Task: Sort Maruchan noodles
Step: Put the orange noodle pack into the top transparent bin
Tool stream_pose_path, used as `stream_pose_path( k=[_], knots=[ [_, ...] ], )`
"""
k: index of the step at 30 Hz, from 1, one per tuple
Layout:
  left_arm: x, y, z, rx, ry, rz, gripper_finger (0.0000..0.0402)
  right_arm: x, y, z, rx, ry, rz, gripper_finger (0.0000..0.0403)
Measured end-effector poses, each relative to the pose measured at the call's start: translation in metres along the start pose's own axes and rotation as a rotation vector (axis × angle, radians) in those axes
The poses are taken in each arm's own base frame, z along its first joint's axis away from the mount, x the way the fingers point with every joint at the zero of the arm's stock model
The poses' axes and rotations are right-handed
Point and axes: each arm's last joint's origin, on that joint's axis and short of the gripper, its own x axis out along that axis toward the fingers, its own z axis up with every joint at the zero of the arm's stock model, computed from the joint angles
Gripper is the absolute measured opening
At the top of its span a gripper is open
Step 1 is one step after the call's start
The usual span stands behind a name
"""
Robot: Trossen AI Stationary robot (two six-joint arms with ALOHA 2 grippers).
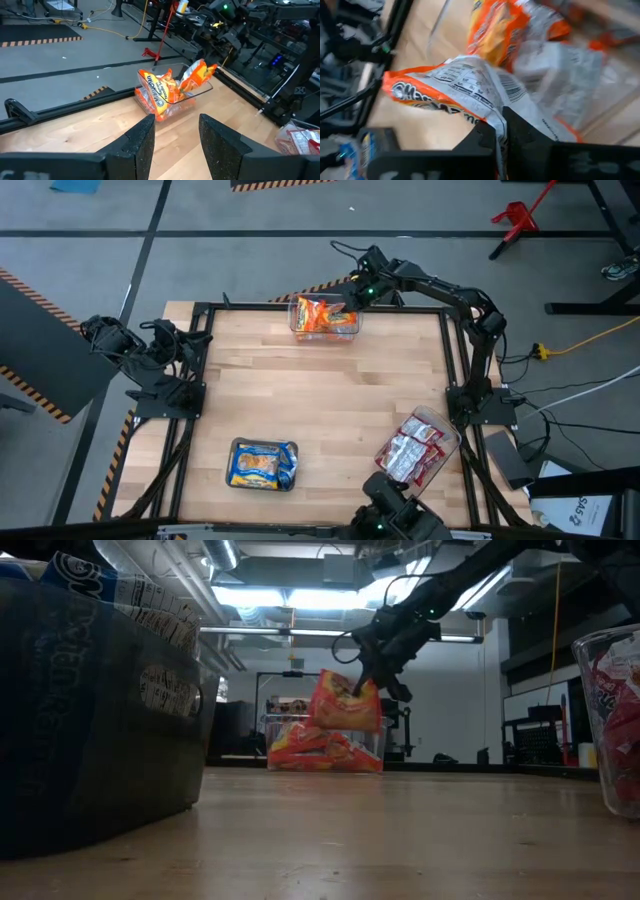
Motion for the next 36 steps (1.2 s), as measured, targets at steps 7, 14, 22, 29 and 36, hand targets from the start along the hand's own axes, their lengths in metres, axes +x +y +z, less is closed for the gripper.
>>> stream_pose_path(
  k=[7, 14, 22, 29, 36],
  knots=[
    [0.000, 0.000, 0.000, -0.004, 0.002, -0.001, 0.0147, 0.005, 0.008, -0.009, 0.025, 0.082, 0.060, 0.0000],
    [0.000, 0.000, 0.000, -0.016, 0.004, 0.001, 0.0147, 0.002, -0.002, -0.013, 0.079, 0.098, -0.083, 0.0000],
    [0.000, 0.001, 0.000, -0.017, 0.002, 0.002, 0.0147, 0.001, -0.007, -0.008, 0.030, 0.004, -0.273, 0.0029],
    [0.000, 0.001, 0.000, -0.032, 0.002, 0.002, 0.0147, 0.000, -0.011, -0.005, -0.054, -0.041, -0.418, 0.0112],
    [0.000, 0.001, 0.000, -0.042, 0.001, 0.003, 0.0147, -0.010, -0.002, 0.012, -0.244, -0.131, -0.431, 0.0182]
  ],
)
